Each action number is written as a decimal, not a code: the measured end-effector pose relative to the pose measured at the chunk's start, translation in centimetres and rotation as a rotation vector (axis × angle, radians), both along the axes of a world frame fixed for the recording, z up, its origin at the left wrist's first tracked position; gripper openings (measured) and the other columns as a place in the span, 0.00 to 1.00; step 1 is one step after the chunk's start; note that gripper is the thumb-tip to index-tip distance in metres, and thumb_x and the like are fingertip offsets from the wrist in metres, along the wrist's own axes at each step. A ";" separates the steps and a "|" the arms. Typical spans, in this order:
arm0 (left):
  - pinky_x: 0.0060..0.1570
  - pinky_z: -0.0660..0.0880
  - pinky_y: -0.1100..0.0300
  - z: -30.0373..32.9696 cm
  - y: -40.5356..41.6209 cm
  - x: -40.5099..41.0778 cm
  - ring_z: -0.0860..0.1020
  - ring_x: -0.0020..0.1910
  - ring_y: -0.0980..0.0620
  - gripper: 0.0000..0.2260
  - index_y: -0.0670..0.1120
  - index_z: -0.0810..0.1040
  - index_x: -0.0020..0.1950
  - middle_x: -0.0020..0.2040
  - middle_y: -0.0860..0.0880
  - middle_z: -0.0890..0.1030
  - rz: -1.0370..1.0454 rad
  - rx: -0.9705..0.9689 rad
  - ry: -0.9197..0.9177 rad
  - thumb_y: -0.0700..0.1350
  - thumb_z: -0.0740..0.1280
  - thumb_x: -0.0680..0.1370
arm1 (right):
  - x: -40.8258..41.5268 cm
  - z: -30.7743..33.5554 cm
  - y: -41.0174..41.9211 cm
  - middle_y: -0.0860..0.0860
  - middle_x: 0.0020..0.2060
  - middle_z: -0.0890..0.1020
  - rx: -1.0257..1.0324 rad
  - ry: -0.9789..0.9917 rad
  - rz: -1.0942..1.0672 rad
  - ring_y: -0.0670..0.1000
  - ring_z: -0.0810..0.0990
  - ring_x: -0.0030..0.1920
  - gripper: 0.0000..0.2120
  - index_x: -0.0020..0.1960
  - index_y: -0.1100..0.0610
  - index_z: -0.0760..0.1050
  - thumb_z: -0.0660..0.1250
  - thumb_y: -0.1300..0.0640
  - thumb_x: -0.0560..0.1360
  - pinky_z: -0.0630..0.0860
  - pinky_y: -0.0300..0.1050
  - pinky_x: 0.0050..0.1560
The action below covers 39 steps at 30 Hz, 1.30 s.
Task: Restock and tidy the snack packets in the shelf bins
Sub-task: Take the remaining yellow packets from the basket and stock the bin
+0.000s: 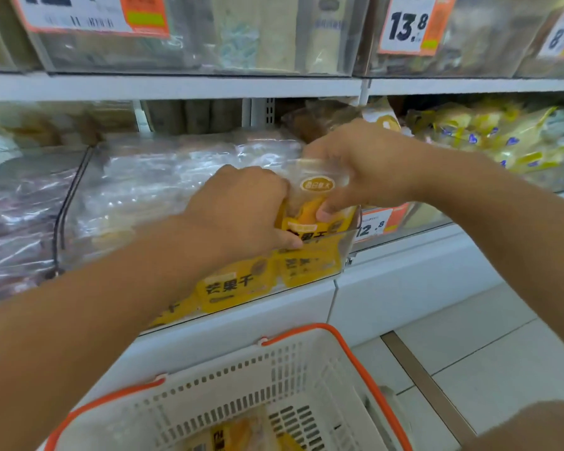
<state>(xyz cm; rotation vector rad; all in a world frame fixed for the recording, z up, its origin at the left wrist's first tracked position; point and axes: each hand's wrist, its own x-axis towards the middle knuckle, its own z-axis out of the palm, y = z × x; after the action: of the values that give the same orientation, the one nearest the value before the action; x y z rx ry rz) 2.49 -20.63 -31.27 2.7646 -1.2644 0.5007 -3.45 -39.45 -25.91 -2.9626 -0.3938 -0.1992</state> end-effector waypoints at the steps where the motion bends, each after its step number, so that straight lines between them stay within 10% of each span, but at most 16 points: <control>1: 0.39 0.69 0.55 0.2 0.2 0.4 0.75 0.42 0.49 0.23 0.54 0.73 0.45 0.41 0.55 0.76 0.002 -0.002 0.057 0.69 0.73 0.65 | 0.1 0.1 0.0 0.48 0.41 0.82 0.016 0.014 -0.003 0.52 0.80 0.43 0.17 0.46 0.50 0.78 0.83 0.49 0.63 0.77 0.51 0.45; 8: 0.55 0.75 0.49 1.0 1.5 1.4 0.75 0.57 0.49 0.40 0.50 0.71 0.63 0.58 0.52 0.77 0.008 0.025 0.210 0.69 0.77 0.58 | 1.7 -0.8 1.6 0.45 0.42 0.81 -0.119 0.177 -0.027 0.51 0.79 0.45 0.18 0.46 0.45 0.76 0.83 0.49 0.63 0.74 0.47 0.42; 18: 0.50 0.76 0.49 0.6 1.2 1.1 0.78 0.50 0.50 0.23 0.53 0.77 0.55 0.51 0.54 0.81 -0.047 -0.123 0.225 0.66 0.72 0.69 | 1.5 -2.4 0.7 0.45 0.56 0.78 0.065 0.251 -0.033 0.49 0.78 0.55 0.32 0.65 0.47 0.70 0.82 0.53 0.66 0.77 0.48 0.55; 22: 0.48 0.75 0.51 0.8 1.2 0.4 0.77 0.52 0.47 0.31 0.53 0.70 0.66 0.52 0.53 0.80 -0.020 -0.139 0.103 0.64 0.74 0.68 | 0.2 -1.5 -1.4 0.49 0.54 0.79 0.339 -0.001 -0.070 0.43 0.79 0.40 0.29 0.62 0.52 0.75 0.82 0.62 0.65 0.78 0.37 0.43; 28: 0.43 0.78 0.49 0.5 0.7 -0.6 0.78 0.41 0.51 0.27 0.54 0.64 0.58 0.42 0.54 0.80 -0.055 -0.366 0.208 0.56 0.78 0.69 | 0.1 -1.9 -1.8 0.53 0.41 0.80 0.420 -0.036 -0.108 0.49 0.78 0.37 0.20 0.55 0.57 0.81 0.81 0.62 0.66 0.79 0.51 0.46; 31: 0.45 0.79 0.47 0.3 0.7 -0.3 0.80 0.43 0.50 0.25 0.55 0.65 0.57 0.42 0.53 0.80 -0.096 -0.419 0.263 0.55 0.77 0.70 | -0.1 -1.6 -1.7 0.56 0.44 0.84 0.355 0.005 -0.105 0.39 0.78 0.31 0.12 0.50 0.61 0.81 0.79 0.62 0.69 0.74 0.33 0.36; 39: 0.46 0.75 0.53 0.9 0.2 0.3 0.79 0.42 0.51 0.08 0.48 0.81 0.52 0.39 0.53 0.80 -0.108 -0.466 0.256 0.51 0.65 0.81 | -0.6 -2.3 -0.2 0.50 0.42 0.78 0.210 -0.121 -0.346 0.49 0.77 0.40 0.39 0.54 0.55 0.69 0.87 0.51 0.52 0.73 0.44 0.35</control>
<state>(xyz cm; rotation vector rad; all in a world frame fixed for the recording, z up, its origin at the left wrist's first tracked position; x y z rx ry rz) 2.74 -20.38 -30.33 2.2764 -1.0685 0.3610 -4.02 -39.61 -28.16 -2.7945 0.1247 -0.4302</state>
